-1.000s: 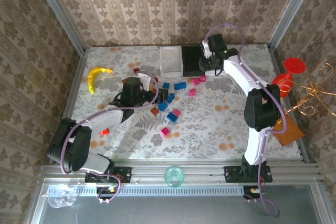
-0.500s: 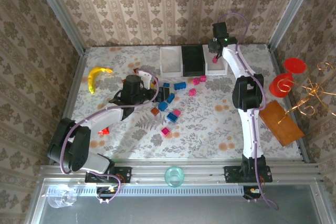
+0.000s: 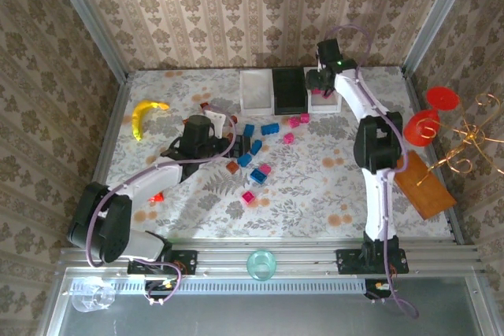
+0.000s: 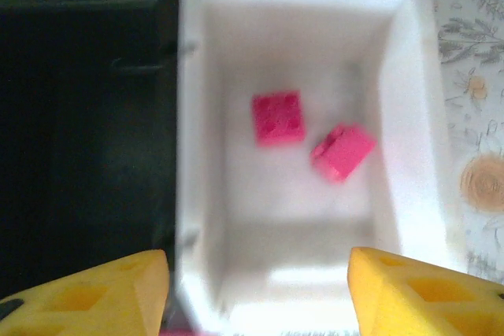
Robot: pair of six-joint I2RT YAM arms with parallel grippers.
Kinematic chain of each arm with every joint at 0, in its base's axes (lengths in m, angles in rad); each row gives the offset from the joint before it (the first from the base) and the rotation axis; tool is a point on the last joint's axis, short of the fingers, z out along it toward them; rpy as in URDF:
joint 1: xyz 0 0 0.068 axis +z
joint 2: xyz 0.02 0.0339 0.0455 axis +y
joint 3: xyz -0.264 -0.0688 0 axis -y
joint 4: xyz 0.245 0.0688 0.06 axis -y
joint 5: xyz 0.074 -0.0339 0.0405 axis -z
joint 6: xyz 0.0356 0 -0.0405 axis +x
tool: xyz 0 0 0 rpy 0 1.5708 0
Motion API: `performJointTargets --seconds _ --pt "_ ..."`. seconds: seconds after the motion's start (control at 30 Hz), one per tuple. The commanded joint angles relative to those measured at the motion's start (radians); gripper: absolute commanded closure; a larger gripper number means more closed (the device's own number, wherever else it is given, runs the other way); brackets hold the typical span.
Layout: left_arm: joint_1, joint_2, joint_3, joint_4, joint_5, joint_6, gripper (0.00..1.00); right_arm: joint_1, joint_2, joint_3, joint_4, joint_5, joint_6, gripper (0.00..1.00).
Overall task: Sort the legos into containers by color
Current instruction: Pick up the lego from the center of the table.
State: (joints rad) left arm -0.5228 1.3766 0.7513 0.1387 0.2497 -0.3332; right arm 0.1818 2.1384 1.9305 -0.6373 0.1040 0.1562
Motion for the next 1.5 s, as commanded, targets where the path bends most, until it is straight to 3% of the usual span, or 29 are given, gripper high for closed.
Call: performJointTargets --seconds 0.0,0.1,0.27,0.53,0.67,0.9,1.03,1.3,1.47 --pt "0.017 -0.029 -0.026 -0.081 -0.007 0.047 0.00 0.073 -0.221 -0.263 0.125 -0.060 -0.007 0.33" --pt "0.026 -0.046 -0.049 -0.078 0.028 0.057 0.00 0.135 -0.320 -0.459 0.188 -0.082 0.020 0.29" --pt "0.026 -0.065 -0.064 -0.030 0.056 0.053 0.00 0.212 -0.287 -0.548 0.242 -0.105 0.010 0.19" --pt "0.026 -0.079 -0.057 -0.030 0.030 0.048 0.00 0.224 -0.081 -0.433 0.204 -0.114 -0.063 0.14" --pt "0.026 -0.078 -0.053 -0.037 0.021 0.045 0.00 0.236 -0.014 -0.386 0.154 -0.107 -0.077 0.21" --pt "0.026 -0.077 -0.058 -0.038 0.007 0.043 0.00 0.266 0.000 -0.393 0.111 -0.077 -0.103 0.50" --pt "0.024 -0.077 -0.055 -0.034 0.012 0.034 0.00 0.277 -0.065 -0.423 0.105 -0.081 -0.104 0.59" --pt "-0.002 -0.053 -0.019 0.009 0.041 0.010 0.00 0.236 -0.245 -0.459 0.152 -0.099 -0.067 0.65" --pt "-0.049 -0.033 0.022 0.042 0.046 0.007 0.01 0.132 -0.241 -0.380 0.222 0.018 0.000 0.65"
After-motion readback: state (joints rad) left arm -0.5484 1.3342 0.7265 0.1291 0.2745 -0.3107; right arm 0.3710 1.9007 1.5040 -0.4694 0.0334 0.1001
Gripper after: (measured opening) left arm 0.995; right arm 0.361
